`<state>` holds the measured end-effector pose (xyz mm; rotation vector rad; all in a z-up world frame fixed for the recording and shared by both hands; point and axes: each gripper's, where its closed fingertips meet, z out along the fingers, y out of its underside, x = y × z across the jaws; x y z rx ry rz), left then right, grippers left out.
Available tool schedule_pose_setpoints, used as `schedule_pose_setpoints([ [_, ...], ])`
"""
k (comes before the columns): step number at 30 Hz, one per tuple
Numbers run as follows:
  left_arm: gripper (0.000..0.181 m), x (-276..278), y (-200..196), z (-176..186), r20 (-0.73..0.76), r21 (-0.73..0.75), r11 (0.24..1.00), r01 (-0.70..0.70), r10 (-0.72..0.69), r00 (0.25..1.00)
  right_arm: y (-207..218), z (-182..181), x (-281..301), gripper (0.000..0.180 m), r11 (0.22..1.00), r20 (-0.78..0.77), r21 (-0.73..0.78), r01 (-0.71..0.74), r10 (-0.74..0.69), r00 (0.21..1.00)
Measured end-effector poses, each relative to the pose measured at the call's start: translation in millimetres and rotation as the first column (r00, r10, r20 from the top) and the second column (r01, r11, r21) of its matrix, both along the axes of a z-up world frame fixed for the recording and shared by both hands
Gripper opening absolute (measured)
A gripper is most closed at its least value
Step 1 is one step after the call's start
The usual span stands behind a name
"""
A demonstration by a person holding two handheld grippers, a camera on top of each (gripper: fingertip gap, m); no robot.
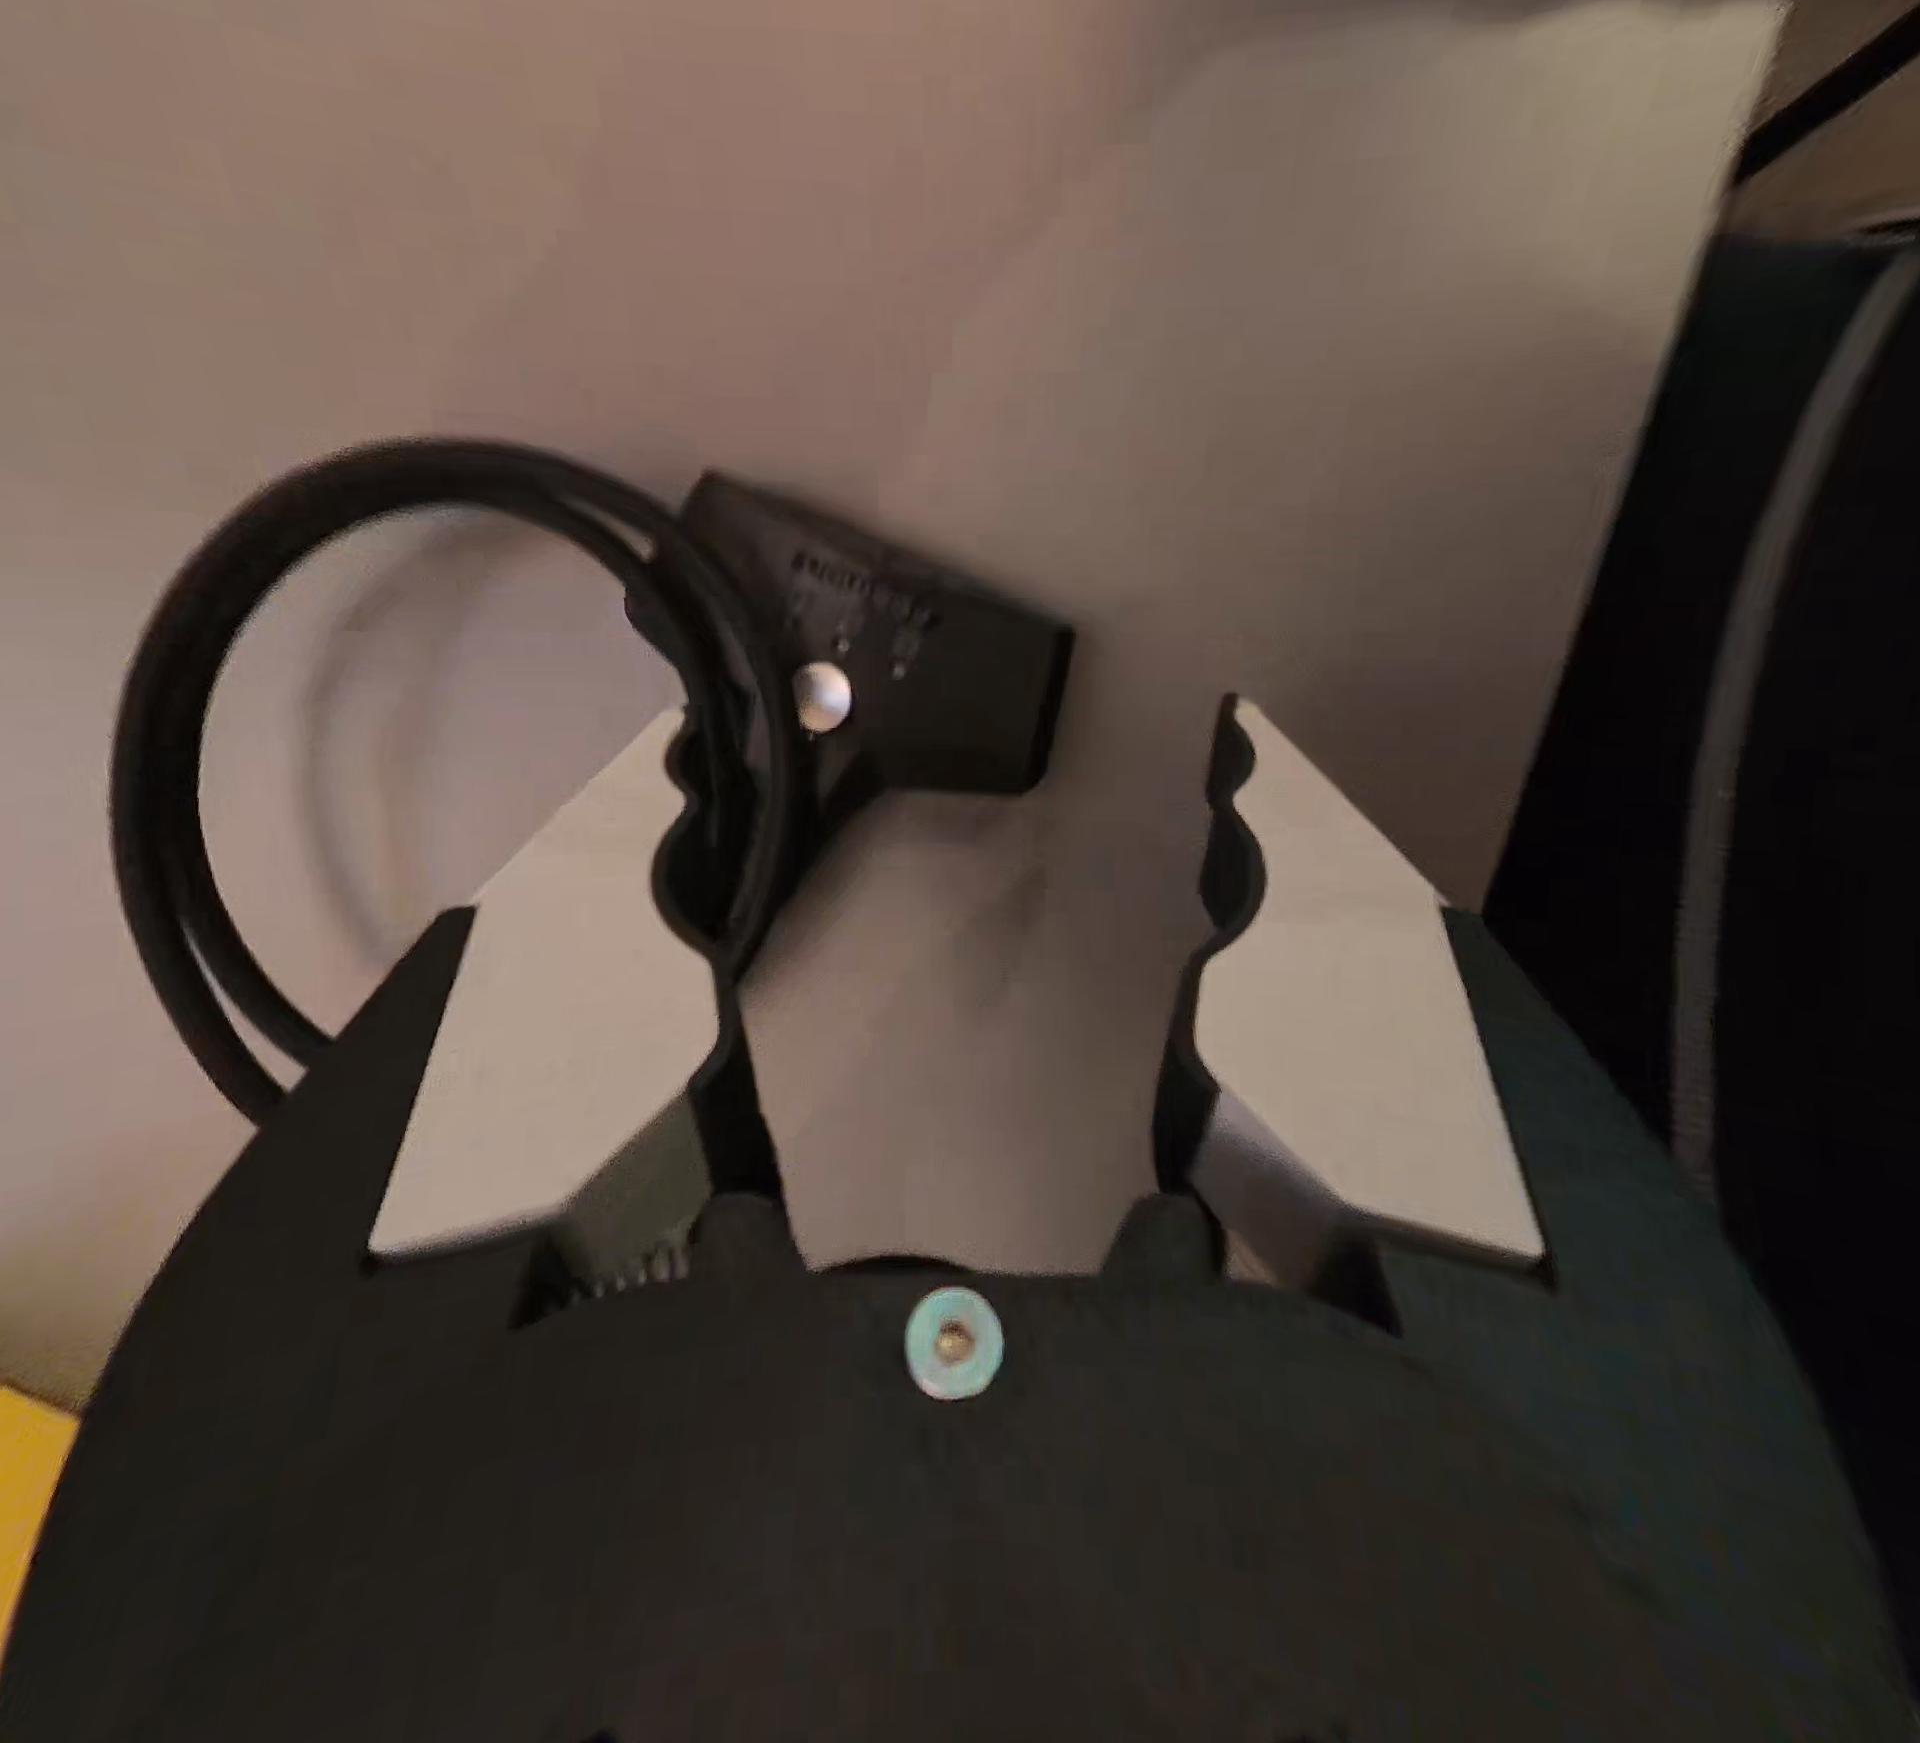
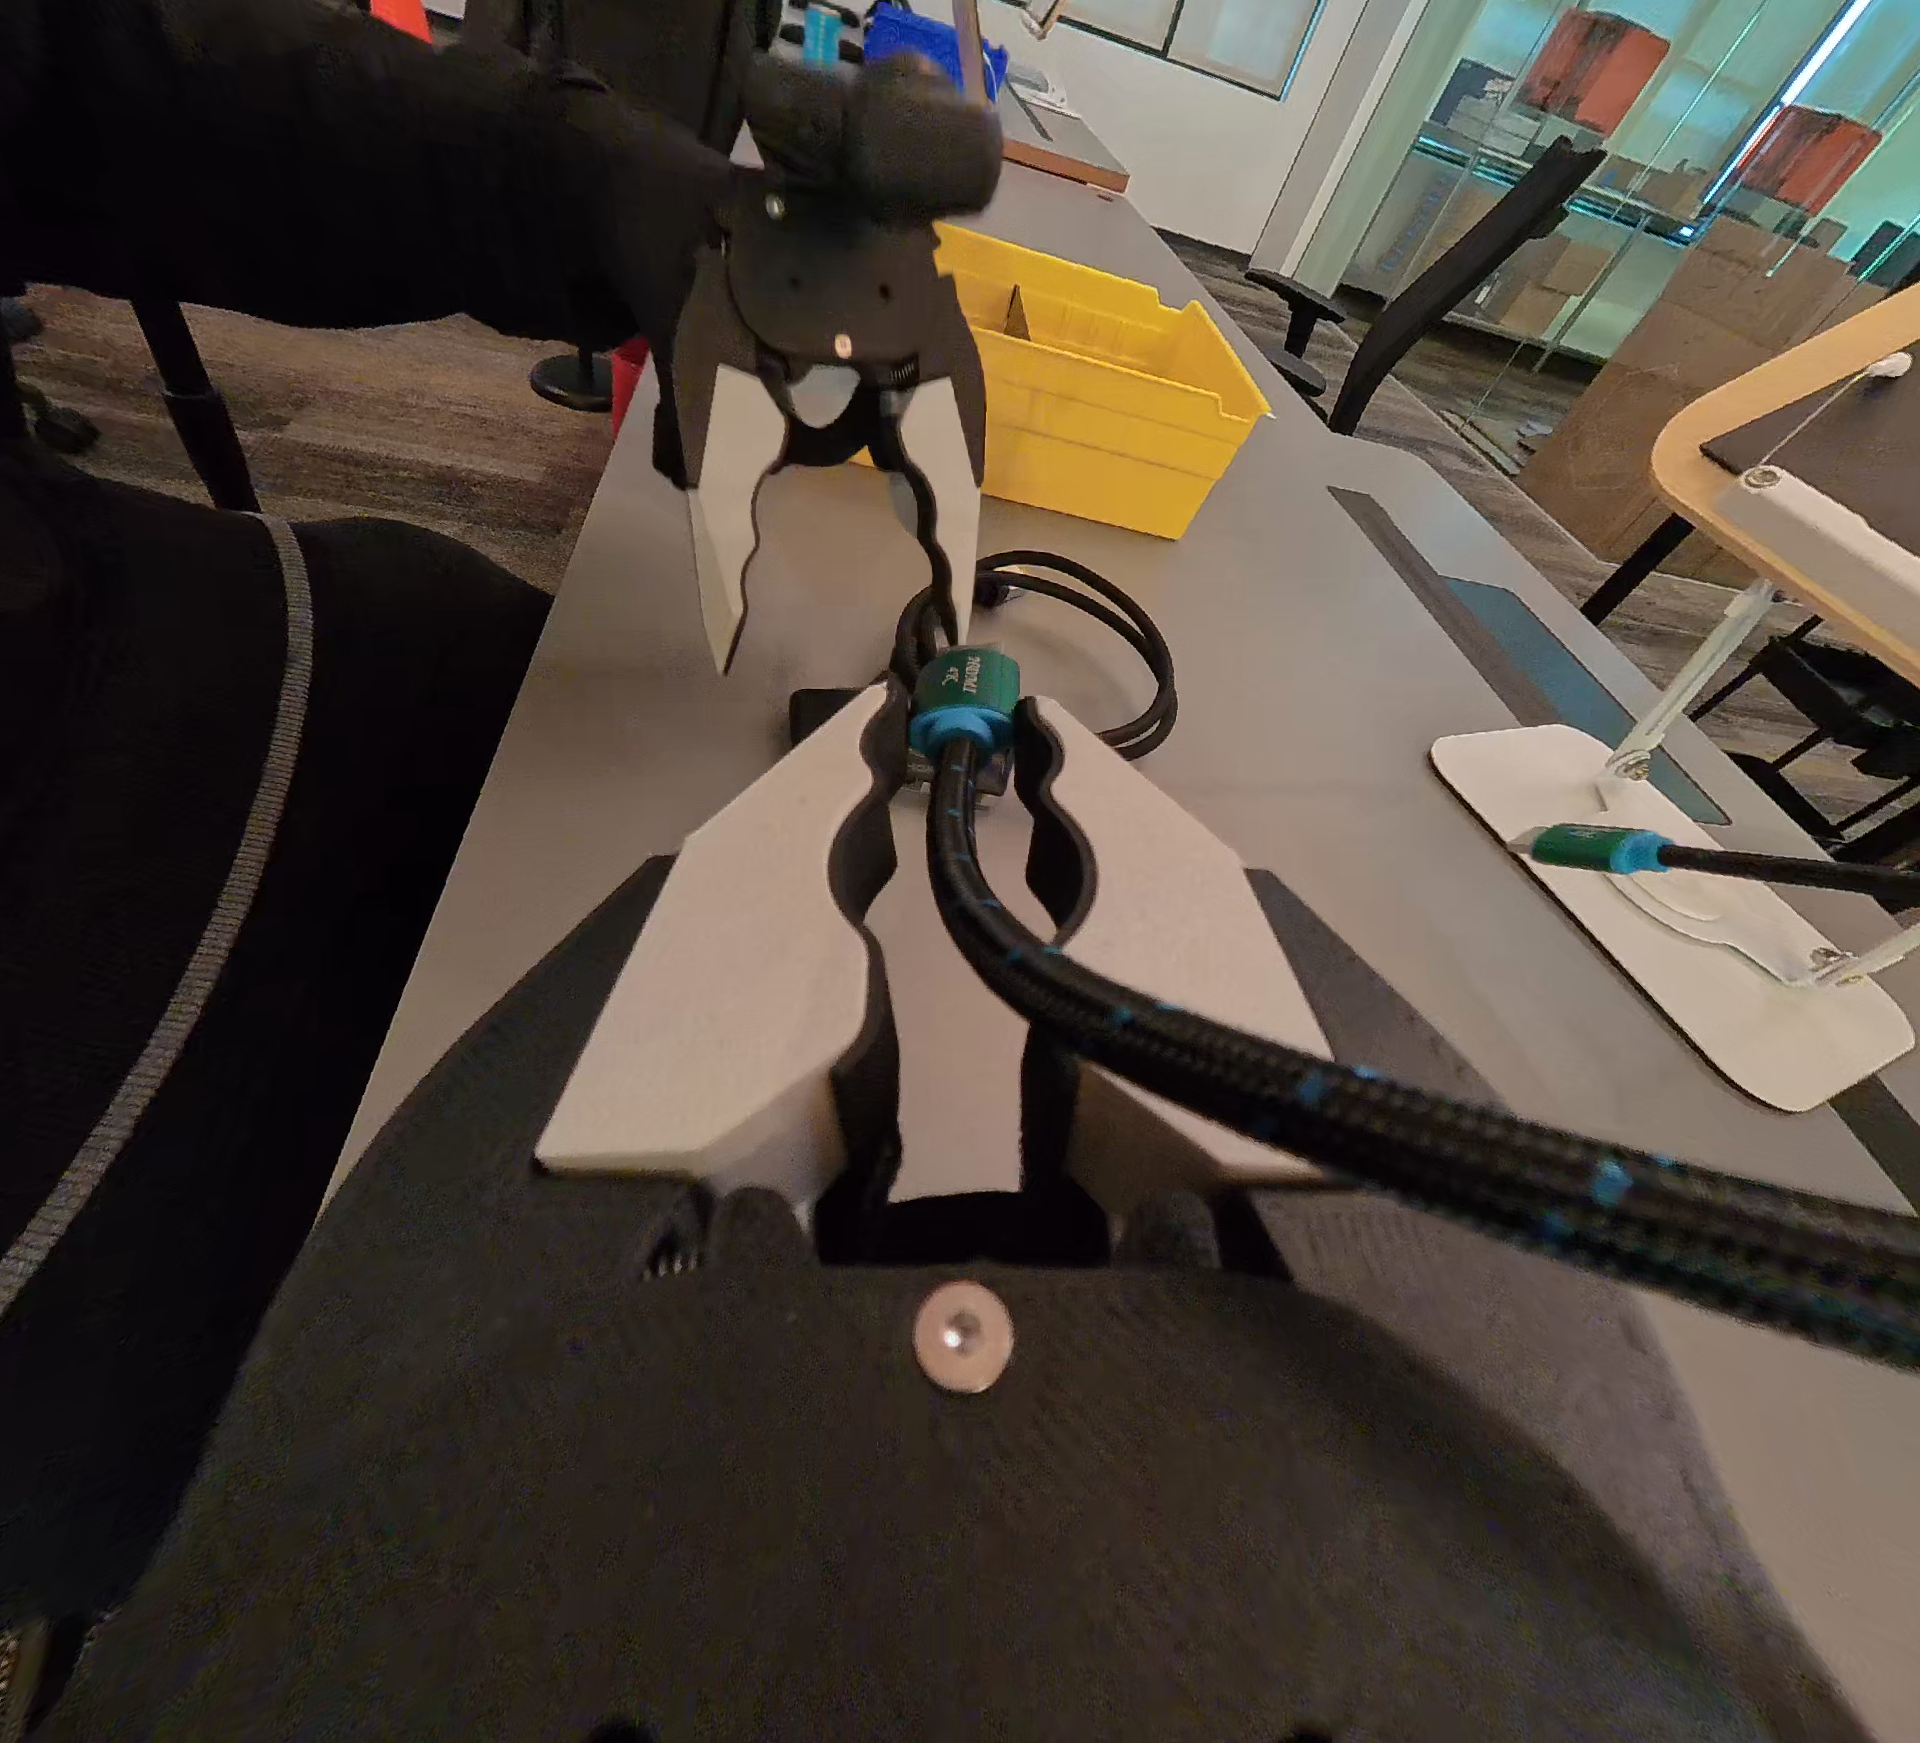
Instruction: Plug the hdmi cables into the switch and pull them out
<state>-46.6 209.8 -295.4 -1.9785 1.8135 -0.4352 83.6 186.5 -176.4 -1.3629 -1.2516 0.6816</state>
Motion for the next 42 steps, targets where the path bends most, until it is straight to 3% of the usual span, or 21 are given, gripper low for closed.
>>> schedule_pose_setpoints([
  [5,0.102,-12,15,-29,-0.087,0.008,0.998,-0.069,0.07,0.994,0,-4,-3,0.018,1.0,0.007,-0.007,-0.006,0.006,1.0],
  [10,0.095,-5,17,-41,-0.061,-0.06,0.994,-0.089,0.085,0.995,1,-7,-3,0.018,1.0,0.003,-0.016,-0.007,0.007,1.0],
  [16,0.08,-3,19,-39,-0.046,-0.063,0.994,-0.084,0.081,0.996,3,-8,-1,0.018,1.0,-0.008,-0.025,-0.006,0.006,1.0],
  [33,0.079,9,22,-14,0.167,-0.136,0.981,-0.139,0.161,0.973,5,-24,-16,0.017,0.996,-0.005,-0.082,-0.029,0.029,1.0],
  [42,0.079,27,26,11,0.286,-0.067,0.985,-0.157,0.17,0.943,9,-40,-33,0.019,0.99,0.0,-0.132,-0.04,0.041,0.999],
])
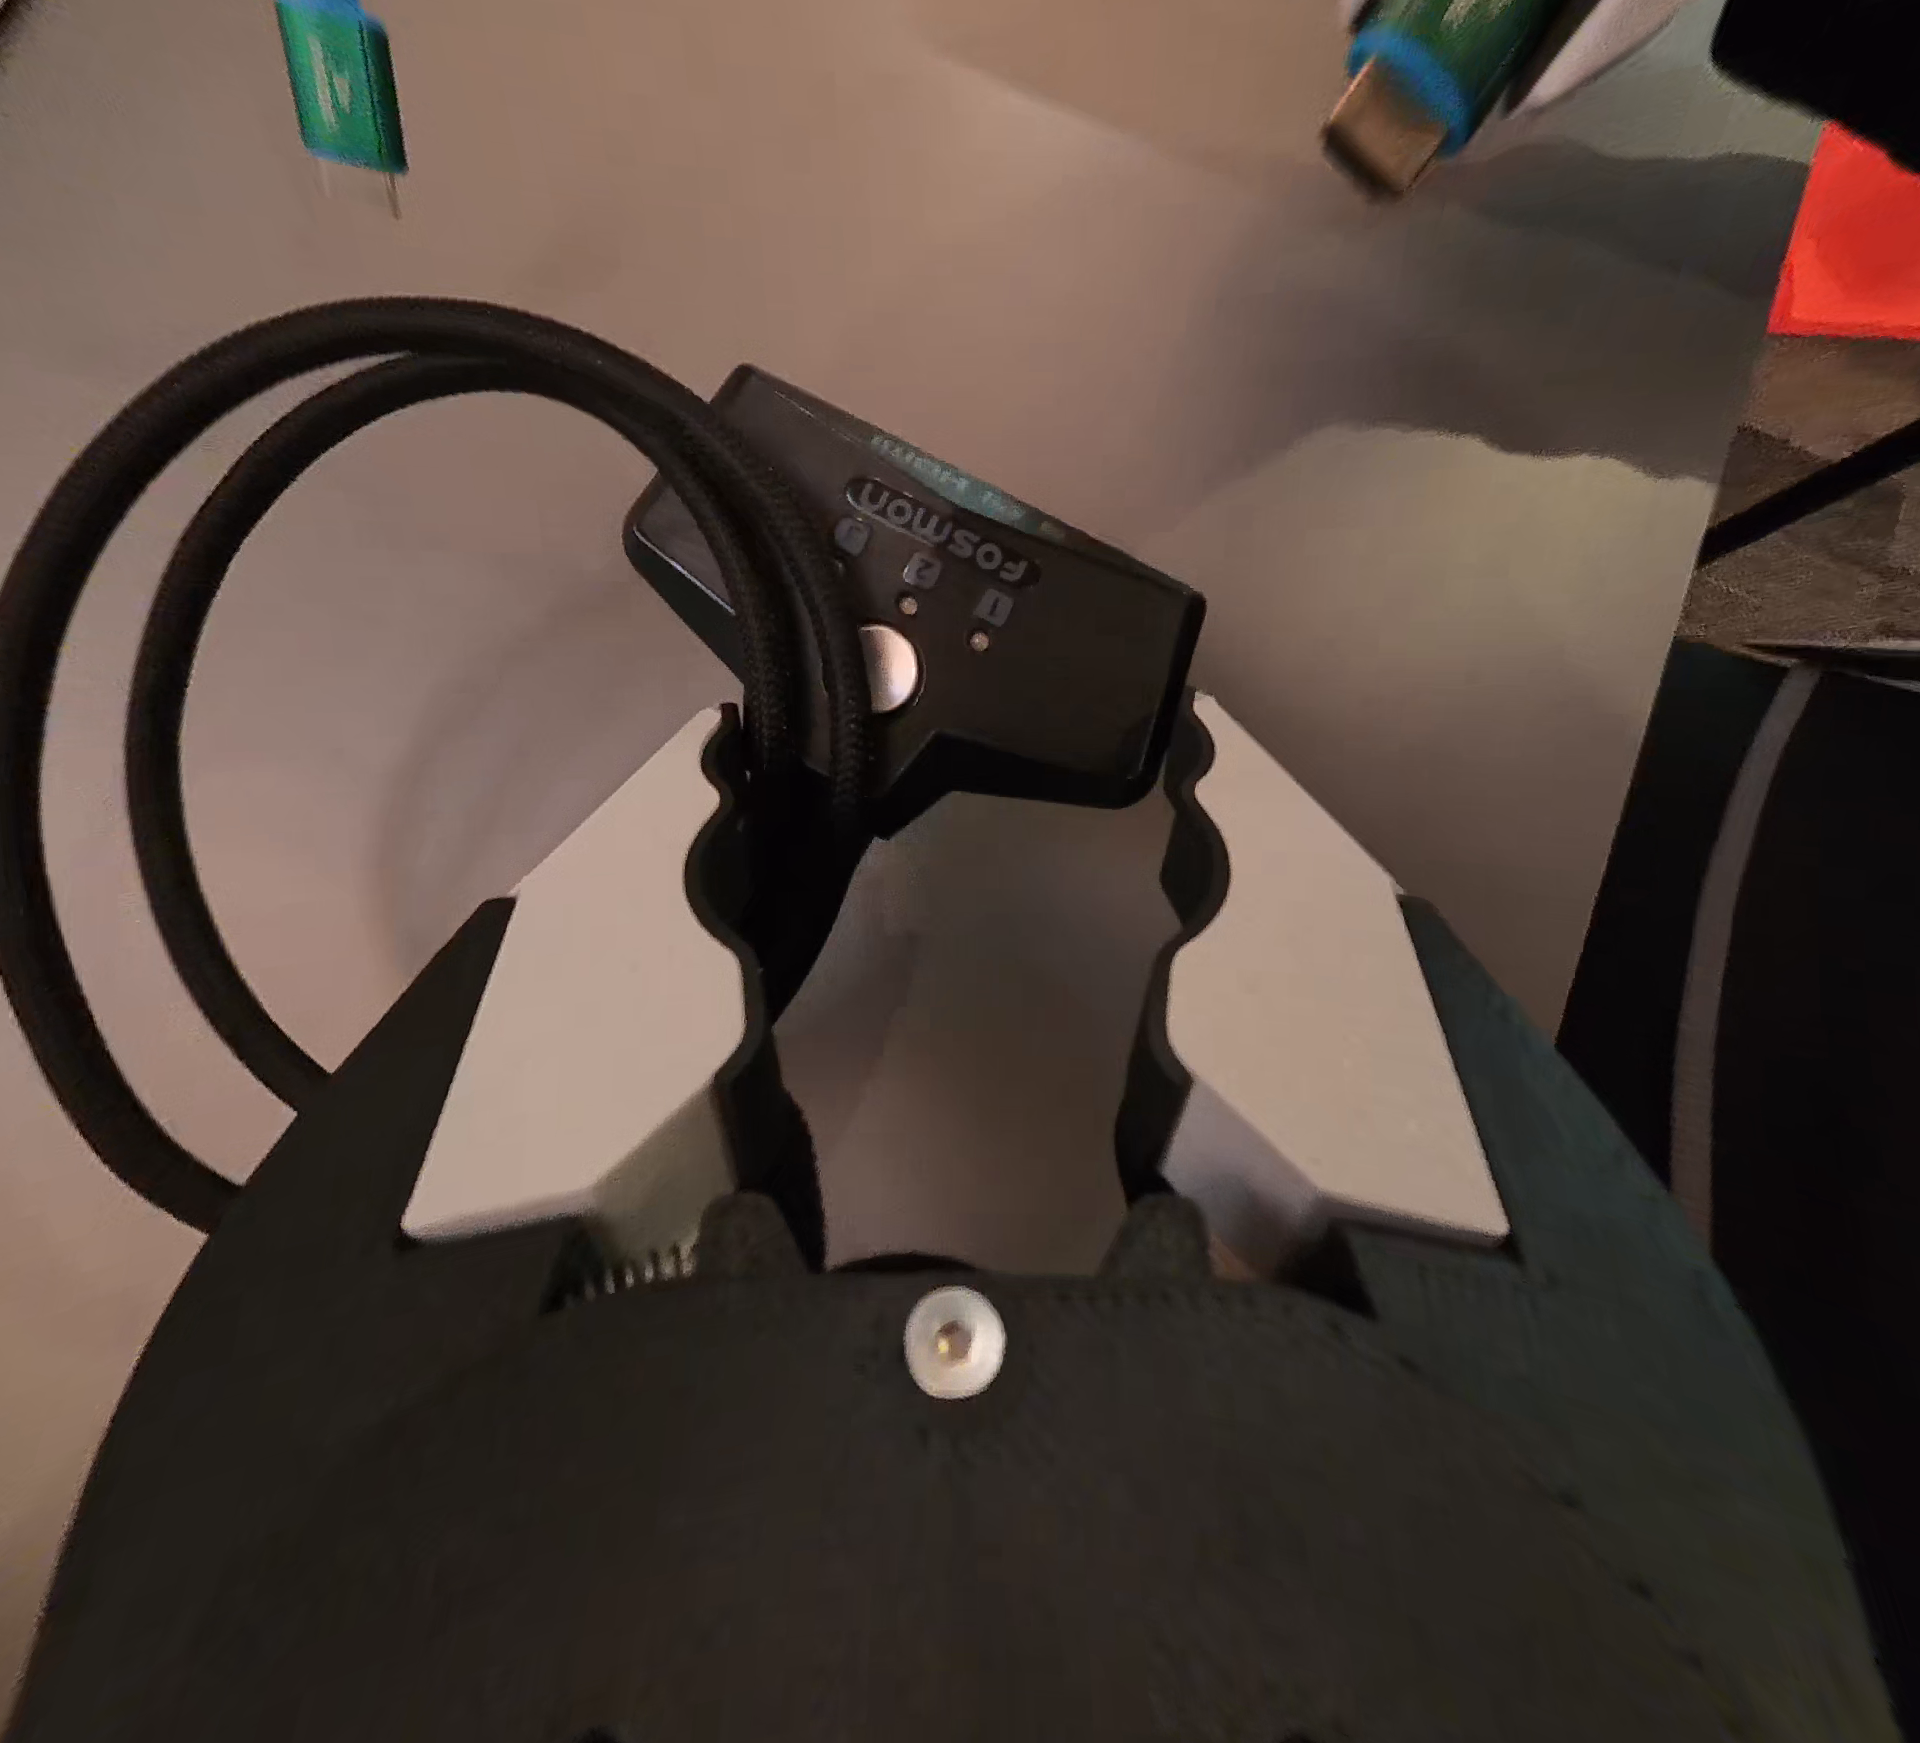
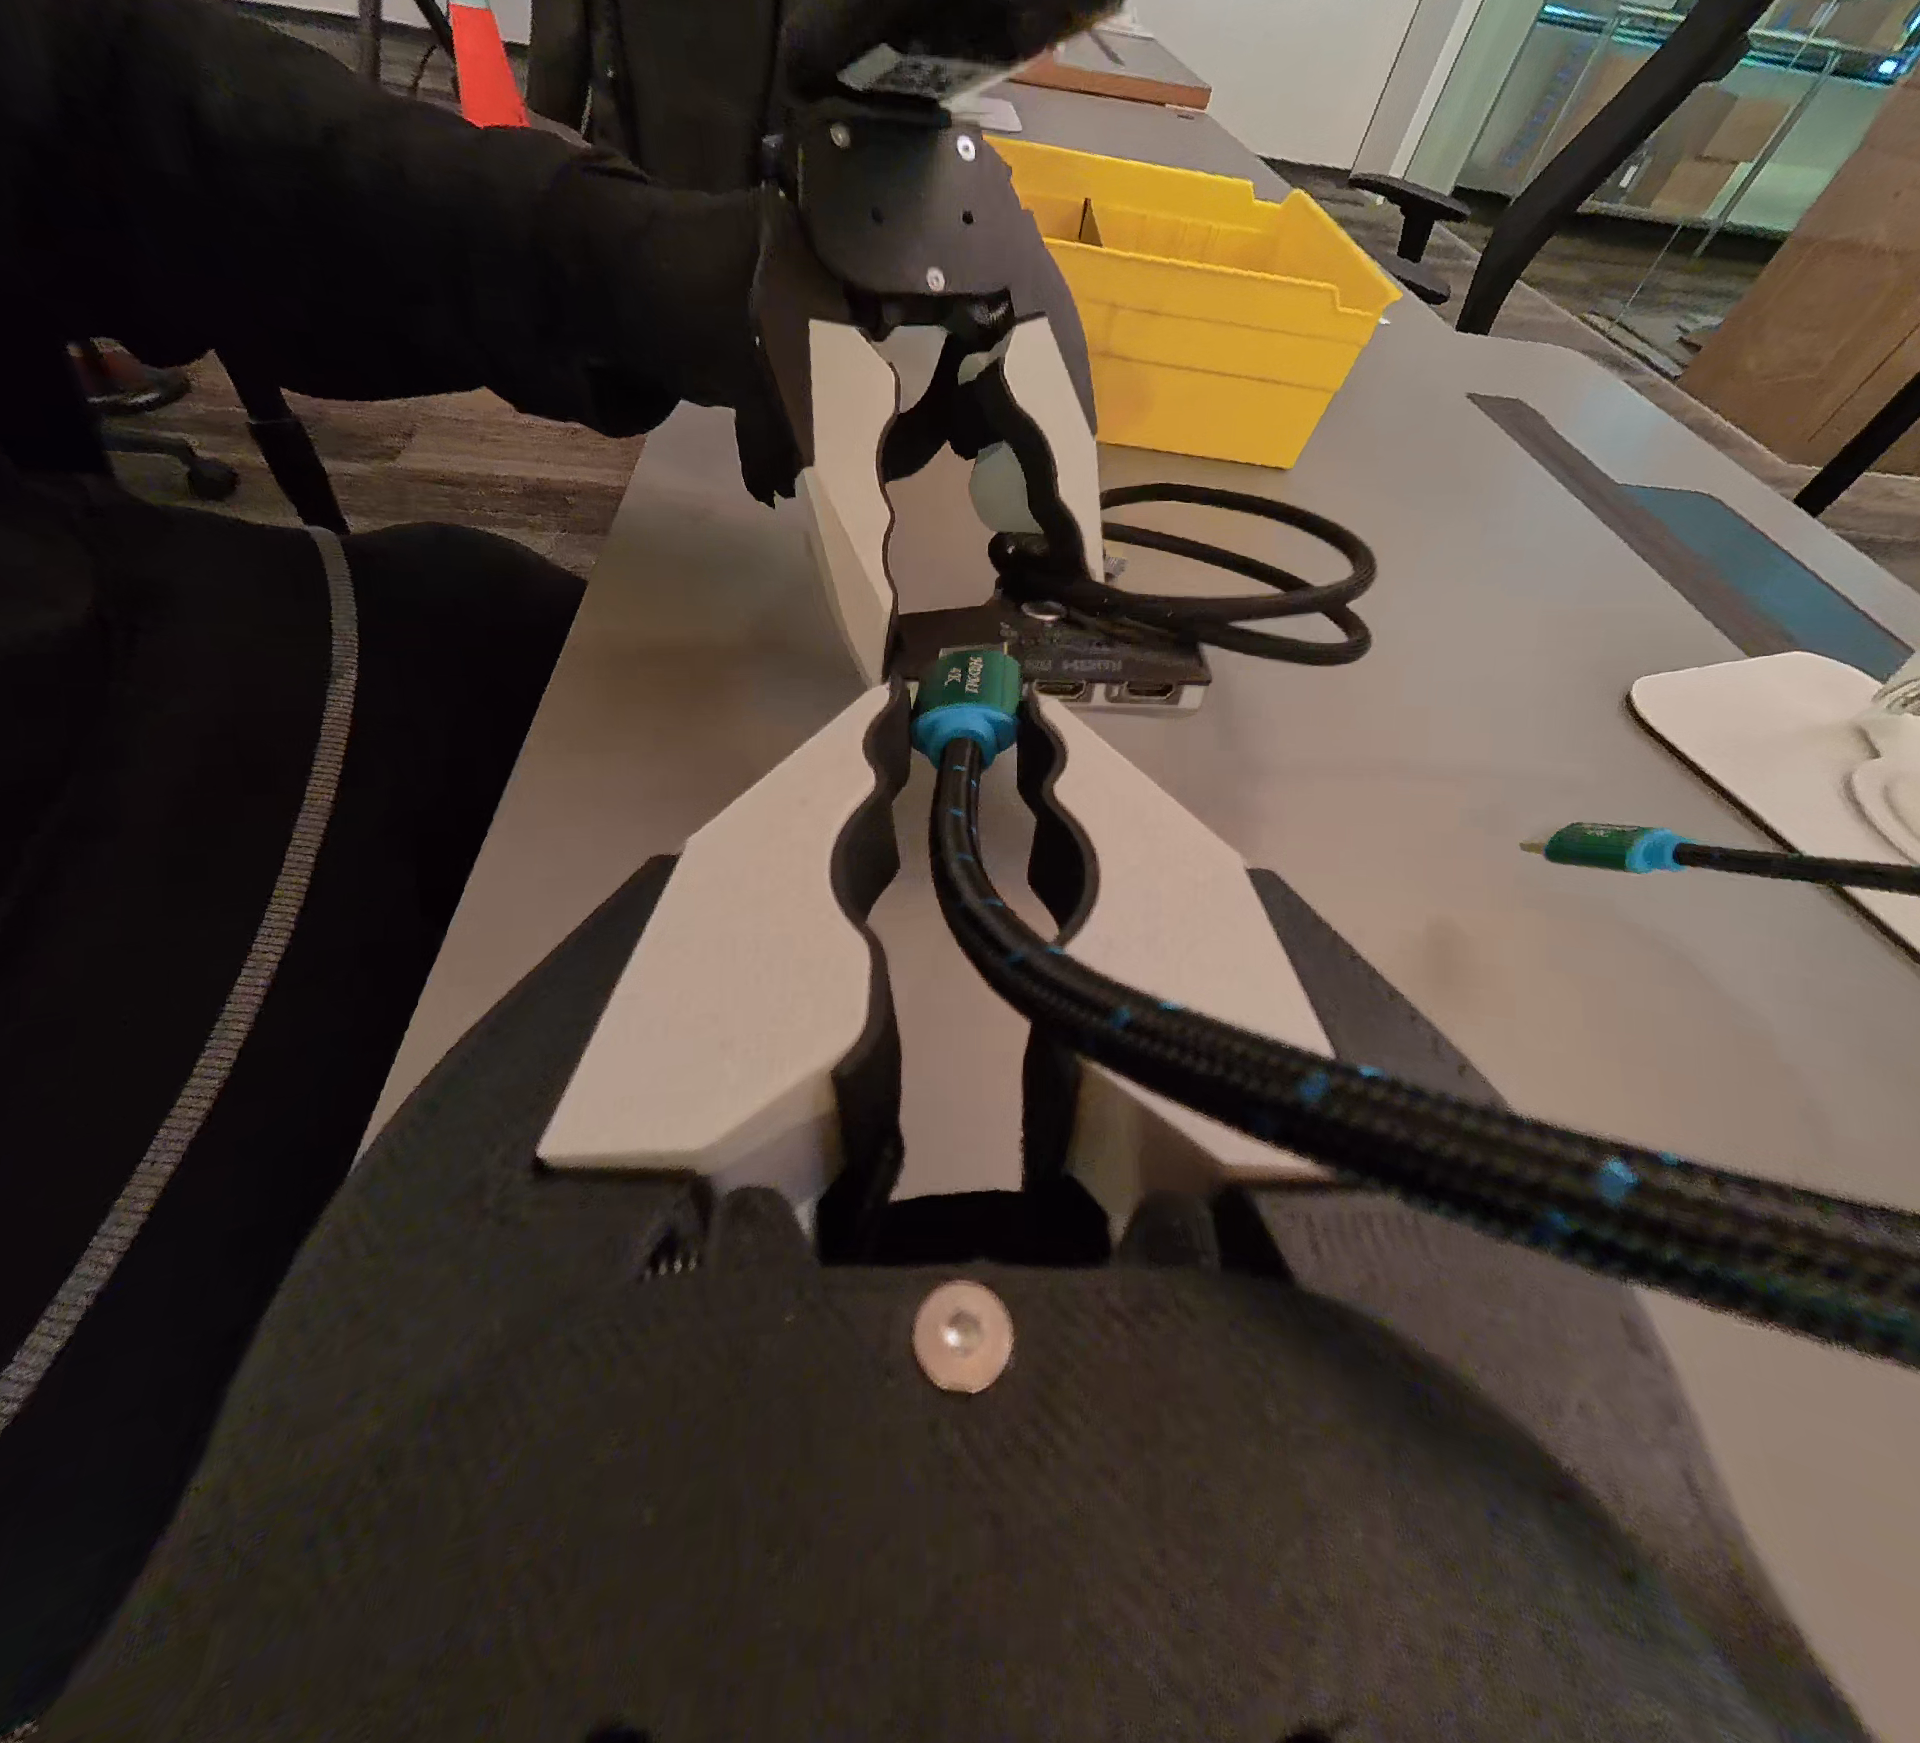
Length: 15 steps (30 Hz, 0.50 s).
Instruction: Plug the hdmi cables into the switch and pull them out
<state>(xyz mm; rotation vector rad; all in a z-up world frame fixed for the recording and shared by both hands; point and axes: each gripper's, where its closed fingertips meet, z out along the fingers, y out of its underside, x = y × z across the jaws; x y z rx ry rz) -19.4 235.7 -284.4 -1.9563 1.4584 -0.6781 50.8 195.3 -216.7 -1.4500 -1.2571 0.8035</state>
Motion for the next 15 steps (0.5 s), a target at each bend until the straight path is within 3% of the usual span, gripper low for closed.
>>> schedule_pose_setpoints([
  [15,0.079,30,-6,18,0.003,0.125,0.992,0.035,-0.035,0.999,4,-19,-7,0.018,1.0,0.055,-0.026,0.013,-0.011,0.998],
])
